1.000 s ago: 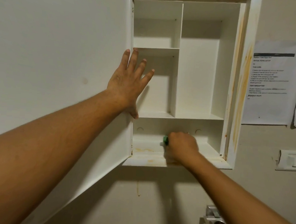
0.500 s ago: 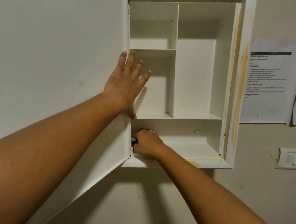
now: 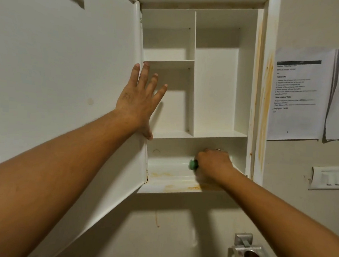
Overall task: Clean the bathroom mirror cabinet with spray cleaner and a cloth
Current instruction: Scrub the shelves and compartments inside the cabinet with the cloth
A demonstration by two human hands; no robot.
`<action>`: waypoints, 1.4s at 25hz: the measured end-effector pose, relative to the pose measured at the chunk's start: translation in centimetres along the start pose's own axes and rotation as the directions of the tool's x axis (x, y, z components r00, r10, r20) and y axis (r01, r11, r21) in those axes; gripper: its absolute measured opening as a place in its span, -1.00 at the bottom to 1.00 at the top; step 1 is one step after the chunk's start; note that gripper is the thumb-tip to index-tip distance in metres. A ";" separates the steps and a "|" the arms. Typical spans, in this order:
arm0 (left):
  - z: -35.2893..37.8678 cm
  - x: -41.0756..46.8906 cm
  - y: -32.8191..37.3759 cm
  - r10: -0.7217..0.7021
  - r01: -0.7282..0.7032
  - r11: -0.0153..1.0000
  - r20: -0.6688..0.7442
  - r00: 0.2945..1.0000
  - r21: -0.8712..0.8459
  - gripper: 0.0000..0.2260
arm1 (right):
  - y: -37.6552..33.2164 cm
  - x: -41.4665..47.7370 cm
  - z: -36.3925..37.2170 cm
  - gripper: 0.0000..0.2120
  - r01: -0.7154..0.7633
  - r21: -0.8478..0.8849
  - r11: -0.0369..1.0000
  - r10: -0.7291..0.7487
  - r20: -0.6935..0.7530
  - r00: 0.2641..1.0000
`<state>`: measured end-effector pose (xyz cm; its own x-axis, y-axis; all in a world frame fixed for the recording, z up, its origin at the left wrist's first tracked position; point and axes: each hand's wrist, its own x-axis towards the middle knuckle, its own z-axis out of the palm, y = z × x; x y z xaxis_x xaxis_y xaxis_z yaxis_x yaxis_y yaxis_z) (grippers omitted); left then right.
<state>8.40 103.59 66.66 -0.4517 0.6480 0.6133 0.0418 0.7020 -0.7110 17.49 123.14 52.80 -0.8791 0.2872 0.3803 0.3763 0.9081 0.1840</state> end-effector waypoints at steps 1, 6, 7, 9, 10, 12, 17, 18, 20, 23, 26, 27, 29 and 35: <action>0.1 0.0 0.0 -0.002 0.002 1.000 0.000 1.000 0.000 0.36 | 0.6 -0.7 0.1 -0.82 -0.059 -0.026 0.998 0.058 -0.020 0.998; 0.1 0.0 0.3 -0.002 0.002 1.000 0.001 1.000 0.013 0.37 | -5.4 0.8 1.2 -0.75 -0.164 0.441 0.883 0.171 0.024 0.985; 0.1 0.0 0.3 -0.006 0.006 1.000 0.002 1.000 0.014 0.37 | -7.3 1.5 1.2 -0.73 -0.114 0.547 0.830 0.101 0.053 0.993; 0.2 0.1 0.2 -0.008 0.008 1.000 0.002 1.000 0.013 0.38 | -10.5 2.3 1.4 -0.81 0.010 0.668 0.744 -0.079 0.073 0.994; 0.2 0.1 0.1 -0.005 0.005 1.000 -0.002 1.000 0.010 0.38 | -11.3 2.1 1.3 -0.84 0.067 0.695 0.716 -0.151 0.060 0.987; 0.0 -0.1 0.0 0.000 0.000 1.000 -0.005 1.000 0.006 0.37 | -10.2 1.5 1.0 -0.80 0.141 0.758 0.637 -0.254 0.034 0.967; 0.2 0.0 0.0 0.014 -0.014 1.000 -0.012 1.000 0.004 0.38 | 0.2 -0.9 1.9 -0.70 0.085 0.717 0.692 -0.153 0.030 0.988; 0.2 0.0 0.0 0.014 -0.013 1.000 -0.013 1.000 0.005 0.38 | 1.5 -1.3 2.4 -0.67 0.034 0.671 0.740 -0.068 0.024 0.997; 0.4 0.1 0.0 0.012 -0.012 1.000 -0.011 1.000 0.011 0.38 | 0.6 -1.2 3.1 -0.66 -0.091 0.566 0.819 0.084 0.038 0.996; 0.2 0.1 0.1 0.009 -0.009 1.000 -0.001 1.000 0.019 0.38 | -6.4 0.0 2.0 -0.65 -0.042 0.593 0.804 0.062 -0.014 0.998; 0.0 -0.1 0.0 0.008 -0.008 1.000 0.005 1.000 0.021 0.39 | -11.0 -0.5 2.2 -0.68 0.180 0.621 0.763 -0.159 -0.089 0.983; 0.0 -0.1 0.0 0.009 -0.009 1.000 0.006 1.000 0.015 0.38 | -10.6 -1.0 2.6 -0.66 0.254 0.623 0.740 -0.228 -0.124 0.966; -0.1 -0.2 0.0 0.010 -0.010 1.000 0.007 1.000 0.016 0.38 | -7.4 -2.3 2.9 -0.54 0.326 0.631 0.704 -0.277 -0.178 0.944; -0.1 -0.3 0.1 0.019 -0.019 1.000 0.005 1.000 0.006 0.37 | 1.2 -1.9 3.5 -0.68 -0.175 0.625 0.761 0.217 0.008 0.976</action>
<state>8.63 103.53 66.45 -0.4555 0.6597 0.5977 0.0449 0.6876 -0.7247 18.56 124.74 49.15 -0.7788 0.4801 0.4037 0.2570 0.8313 -0.4929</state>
